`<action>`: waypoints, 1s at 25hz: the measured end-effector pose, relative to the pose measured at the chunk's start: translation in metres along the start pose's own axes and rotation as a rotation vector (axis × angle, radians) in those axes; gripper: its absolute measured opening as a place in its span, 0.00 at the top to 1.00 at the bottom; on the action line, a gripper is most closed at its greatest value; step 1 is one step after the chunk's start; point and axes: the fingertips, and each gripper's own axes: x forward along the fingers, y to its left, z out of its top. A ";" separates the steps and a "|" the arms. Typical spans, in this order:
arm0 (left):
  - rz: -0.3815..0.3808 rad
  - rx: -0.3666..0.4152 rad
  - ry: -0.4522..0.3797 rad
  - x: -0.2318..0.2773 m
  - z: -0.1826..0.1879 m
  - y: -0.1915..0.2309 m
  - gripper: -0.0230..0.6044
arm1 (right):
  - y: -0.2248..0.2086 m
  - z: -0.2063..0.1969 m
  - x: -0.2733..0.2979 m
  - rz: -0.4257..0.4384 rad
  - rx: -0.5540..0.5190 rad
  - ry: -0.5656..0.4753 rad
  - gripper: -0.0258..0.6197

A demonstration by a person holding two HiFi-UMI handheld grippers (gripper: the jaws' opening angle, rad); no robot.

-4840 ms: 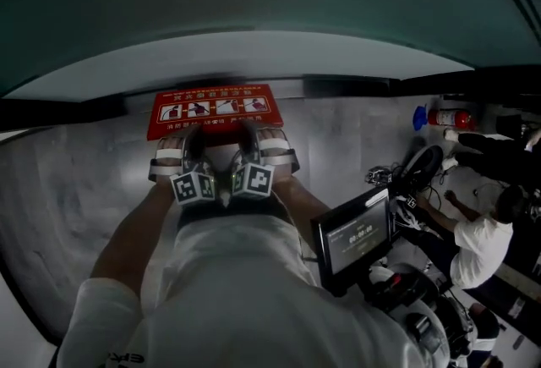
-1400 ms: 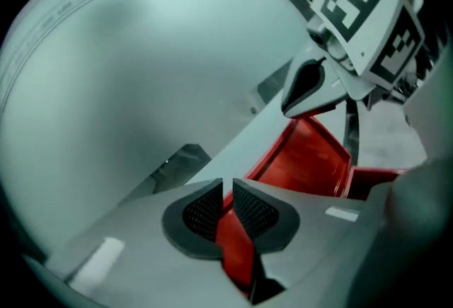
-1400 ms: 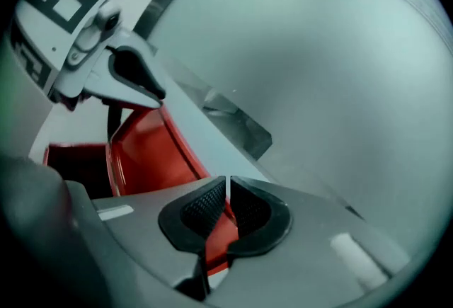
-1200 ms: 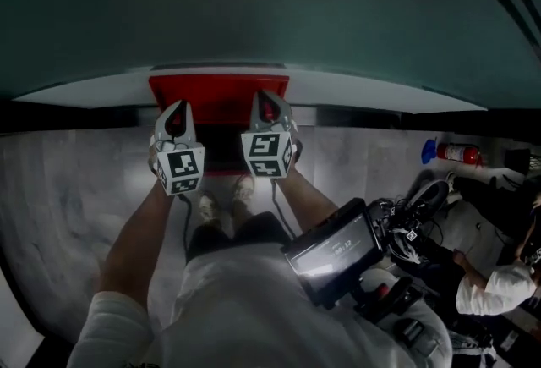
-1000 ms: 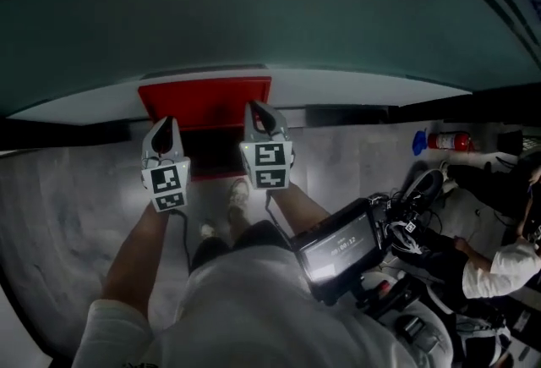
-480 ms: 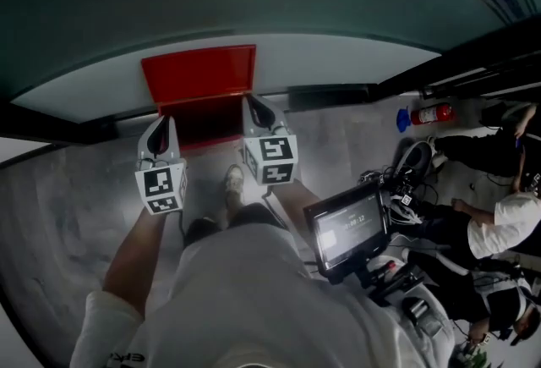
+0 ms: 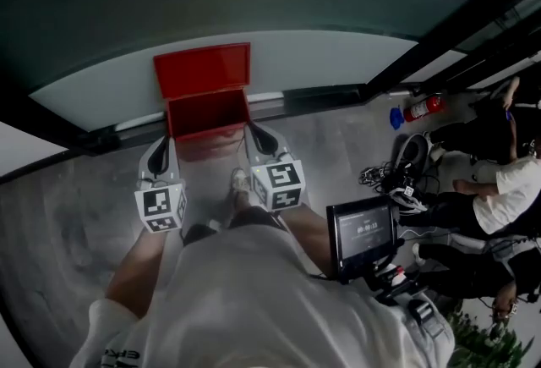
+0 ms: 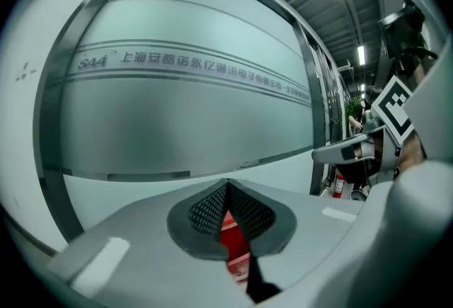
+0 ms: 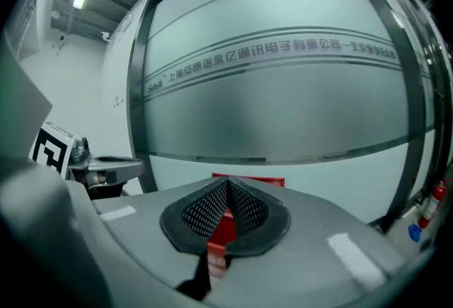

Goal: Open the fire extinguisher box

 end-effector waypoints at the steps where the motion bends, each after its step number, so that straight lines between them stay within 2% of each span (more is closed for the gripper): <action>1: -0.007 0.000 0.000 -0.010 0.000 -0.003 0.96 | 0.003 -0.006 -0.012 -0.003 0.003 0.009 0.94; 12: -0.049 -0.025 0.051 -0.073 0.002 -0.040 0.96 | 0.006 -0.024 -0.092 0.058 0.038 0.058 0.94; 25: -0.025 -0.008 0.054 -0.078 0.000 -0.054 0.96 | 0.001 -0.037 -0.107 0.108 0.091 0.062 0.94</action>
